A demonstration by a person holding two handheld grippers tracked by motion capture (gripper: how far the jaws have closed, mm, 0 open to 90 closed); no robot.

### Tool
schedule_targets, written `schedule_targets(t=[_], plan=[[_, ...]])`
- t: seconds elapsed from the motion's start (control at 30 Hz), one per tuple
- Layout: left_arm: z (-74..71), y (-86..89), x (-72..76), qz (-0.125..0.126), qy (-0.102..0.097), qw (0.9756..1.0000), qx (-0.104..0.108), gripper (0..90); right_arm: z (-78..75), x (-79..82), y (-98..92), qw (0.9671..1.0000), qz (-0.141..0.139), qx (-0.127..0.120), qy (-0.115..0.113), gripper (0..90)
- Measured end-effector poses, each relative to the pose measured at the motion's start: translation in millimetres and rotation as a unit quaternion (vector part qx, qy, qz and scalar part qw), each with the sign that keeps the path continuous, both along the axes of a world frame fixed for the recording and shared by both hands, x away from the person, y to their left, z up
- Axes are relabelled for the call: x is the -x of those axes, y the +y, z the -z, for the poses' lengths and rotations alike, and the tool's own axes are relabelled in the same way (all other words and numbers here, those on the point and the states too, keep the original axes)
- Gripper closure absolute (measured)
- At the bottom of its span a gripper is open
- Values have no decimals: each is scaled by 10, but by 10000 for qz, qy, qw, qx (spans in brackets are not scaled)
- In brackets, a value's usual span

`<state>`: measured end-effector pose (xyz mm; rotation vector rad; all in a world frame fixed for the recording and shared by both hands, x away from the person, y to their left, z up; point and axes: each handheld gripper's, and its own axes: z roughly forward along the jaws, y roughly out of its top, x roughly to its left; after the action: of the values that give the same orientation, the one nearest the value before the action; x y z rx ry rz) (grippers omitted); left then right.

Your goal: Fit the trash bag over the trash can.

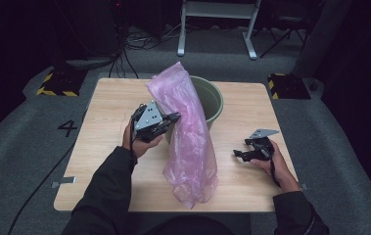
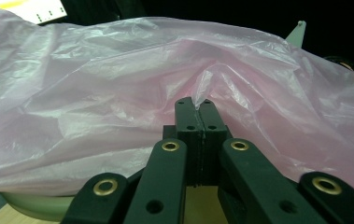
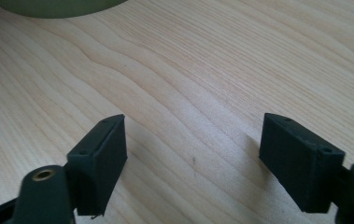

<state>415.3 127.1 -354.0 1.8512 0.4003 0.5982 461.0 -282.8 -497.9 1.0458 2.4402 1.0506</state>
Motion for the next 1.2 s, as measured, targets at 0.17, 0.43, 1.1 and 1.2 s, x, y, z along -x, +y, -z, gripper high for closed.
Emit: schedule_targets(t=[0.17, 0.43, 1.1, 1.2], plan=[[5, -15, -33, 16, 32, 10000, -24, 896, -166, 20, -42, 9989, 113, -384, -246, 279], [17, -32, -91, 14, 149, 9999, -60, 896, -610, 47, -51, 9929, 238, -732, -908, 282], [-18, -96, -216, -35, 404, 9988, -269, 895, -1375, 38, 310, 9788, -137, -1167, -1680, 287], [-34, -109, -250, -31, 461, 9983, -348, 894, -1522, 47, 446, 9760, -273, -1216, -1787, 291]])
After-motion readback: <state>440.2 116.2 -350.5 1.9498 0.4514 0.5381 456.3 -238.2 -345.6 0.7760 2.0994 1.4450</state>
